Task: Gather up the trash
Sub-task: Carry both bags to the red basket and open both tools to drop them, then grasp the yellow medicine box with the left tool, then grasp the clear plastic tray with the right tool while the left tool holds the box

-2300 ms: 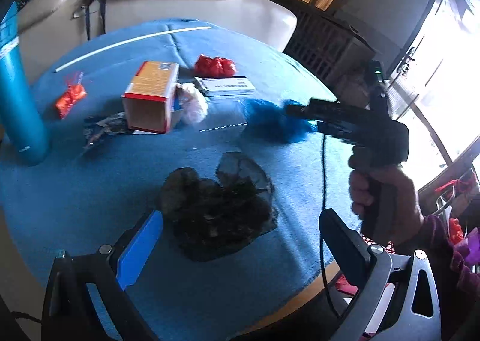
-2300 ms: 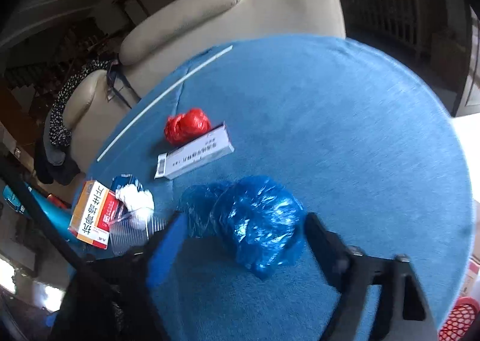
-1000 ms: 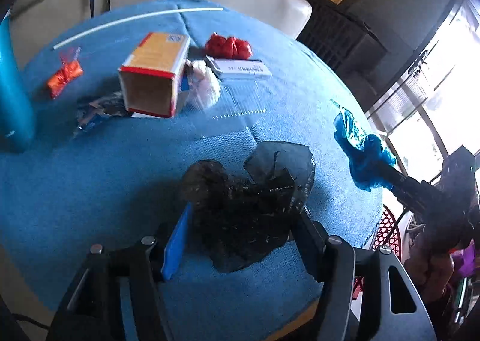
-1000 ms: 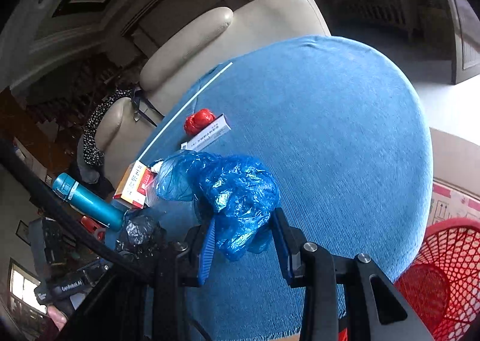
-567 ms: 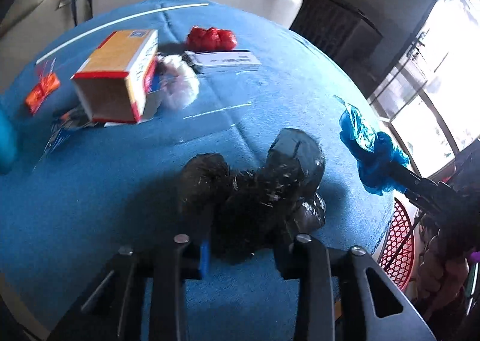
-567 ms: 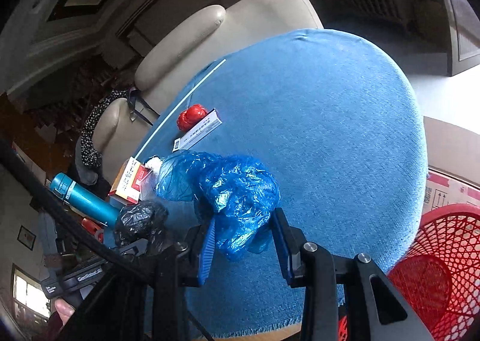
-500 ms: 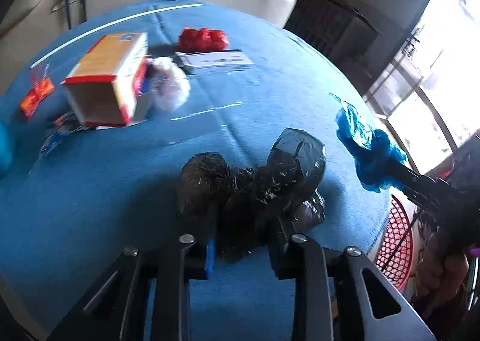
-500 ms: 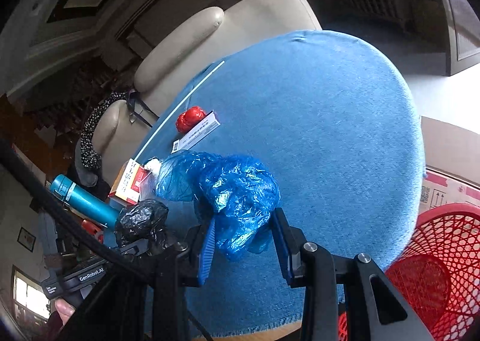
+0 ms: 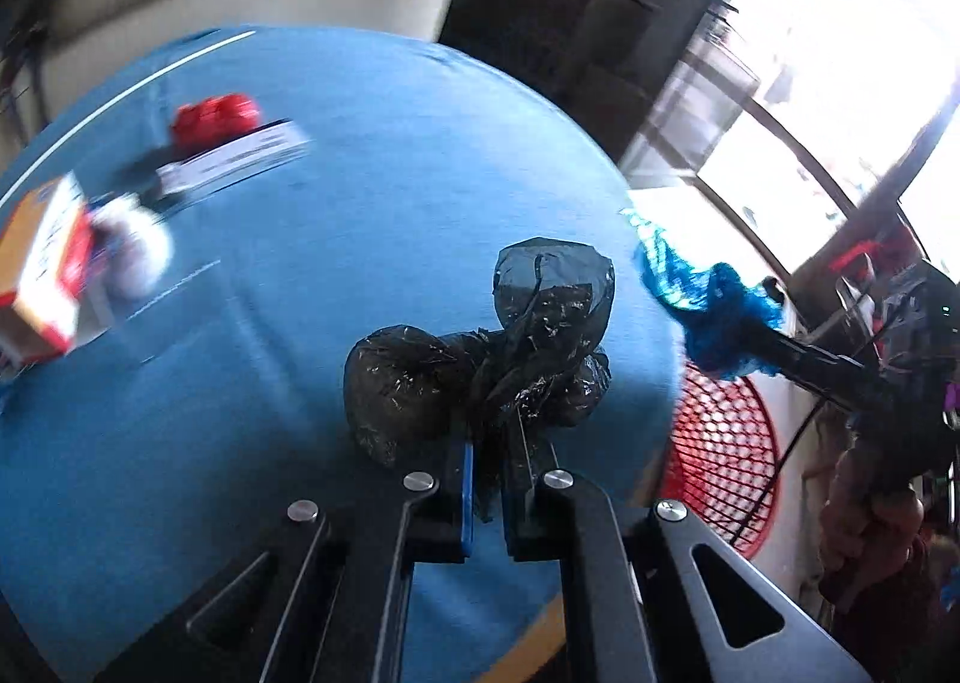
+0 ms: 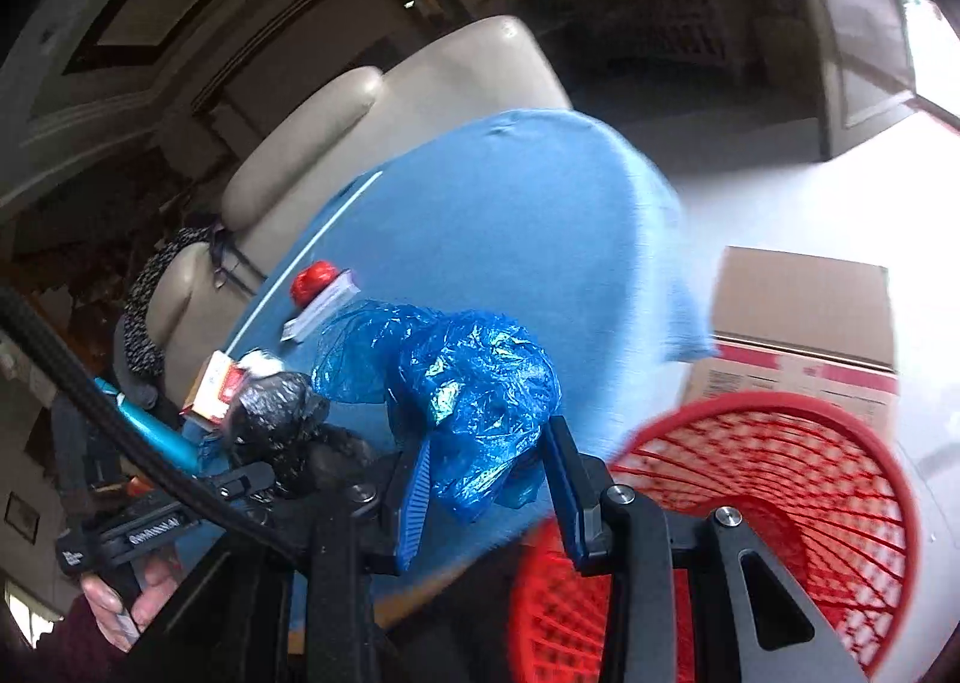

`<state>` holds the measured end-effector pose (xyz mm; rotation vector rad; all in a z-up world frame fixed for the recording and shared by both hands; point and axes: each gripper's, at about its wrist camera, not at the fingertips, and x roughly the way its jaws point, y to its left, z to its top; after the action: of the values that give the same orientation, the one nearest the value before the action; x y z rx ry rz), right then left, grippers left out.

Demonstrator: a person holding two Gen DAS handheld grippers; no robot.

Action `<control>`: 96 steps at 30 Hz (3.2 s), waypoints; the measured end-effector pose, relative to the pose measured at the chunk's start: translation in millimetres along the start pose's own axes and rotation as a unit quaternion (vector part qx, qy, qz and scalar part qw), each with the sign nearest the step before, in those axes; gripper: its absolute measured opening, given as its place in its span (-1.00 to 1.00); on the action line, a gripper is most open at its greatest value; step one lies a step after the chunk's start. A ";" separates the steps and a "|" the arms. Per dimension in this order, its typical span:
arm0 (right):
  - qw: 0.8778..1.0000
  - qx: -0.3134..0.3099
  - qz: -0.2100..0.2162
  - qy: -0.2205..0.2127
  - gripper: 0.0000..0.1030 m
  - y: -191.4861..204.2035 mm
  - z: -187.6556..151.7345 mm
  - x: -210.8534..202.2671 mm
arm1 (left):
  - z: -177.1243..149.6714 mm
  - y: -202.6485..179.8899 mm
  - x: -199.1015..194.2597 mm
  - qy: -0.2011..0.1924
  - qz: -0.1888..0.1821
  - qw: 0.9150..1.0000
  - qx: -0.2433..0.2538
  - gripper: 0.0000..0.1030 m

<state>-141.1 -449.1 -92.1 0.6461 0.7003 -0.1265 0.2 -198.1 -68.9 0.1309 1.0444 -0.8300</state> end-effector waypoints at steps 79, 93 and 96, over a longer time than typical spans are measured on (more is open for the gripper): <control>0.978 -0.070 0.144 0.135 0.15 219.7 63.9 207.1 | 7.6 181.1 -91.8 -0.082 0.176 0.965 -0.174 -0.06; 0.956 -0.215 0.113 0.166 -0.39 264.8 26.3 239.2 | -47.4 162.3 -111.1 -0.058 0.170 0.969 -0.171 -0.06; 0.948 -0.245 0.110 0.170 -0.39 263.5 9.4 217.0 | -48.3 161.0 -113.2 -0.062 0.169 0.968 -0.172 -0.05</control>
<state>113.9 -222.0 -90.1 0.2619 0.9435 0.3668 45.7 -1.7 -47.7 -0.0383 0.9977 -0.3354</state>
